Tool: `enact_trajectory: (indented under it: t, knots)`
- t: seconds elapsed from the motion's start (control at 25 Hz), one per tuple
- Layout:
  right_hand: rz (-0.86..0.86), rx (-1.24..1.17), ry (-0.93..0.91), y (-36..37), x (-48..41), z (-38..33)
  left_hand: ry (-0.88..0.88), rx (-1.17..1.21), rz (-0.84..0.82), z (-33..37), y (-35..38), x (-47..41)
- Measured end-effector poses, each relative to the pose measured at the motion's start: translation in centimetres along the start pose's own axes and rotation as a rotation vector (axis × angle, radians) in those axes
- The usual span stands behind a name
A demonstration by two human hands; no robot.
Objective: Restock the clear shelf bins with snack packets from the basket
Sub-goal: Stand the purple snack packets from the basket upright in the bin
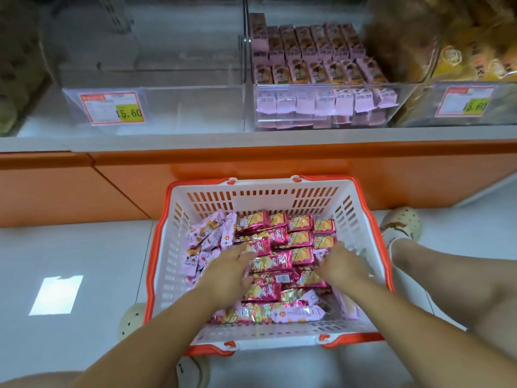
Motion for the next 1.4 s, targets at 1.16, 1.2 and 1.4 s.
enact_trajectory:
  t: [1.16, 1.2, 1.4]
  knots:
    - [-0.114, -1.342, -0.281, -5.1, 4.2, -2.6, 0.053, 0.737, 0.154, 7.8, -2.7, 0.9]
    - [-0.113, -1.331, -0.291, -5.2, 4.3, -2.7, 0.052, 0.759, 0.149, 7.9, -2.7, 0.8]
    - [-0.188, -1.205, -0.448, -5.8, 6.0, -3.8, 0.071, 0.819, 0.263, 8.7, -4.4, 0.8]
Point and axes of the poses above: each hand's wrist, its own x-axis away from the middle knuckle, its own y-axis out of the palm, z = x × y, the point moved 2 cm from there along -x, towards the middle knuckle, and after that the axes turned 9 degrees about x, right-handed, at the moved point
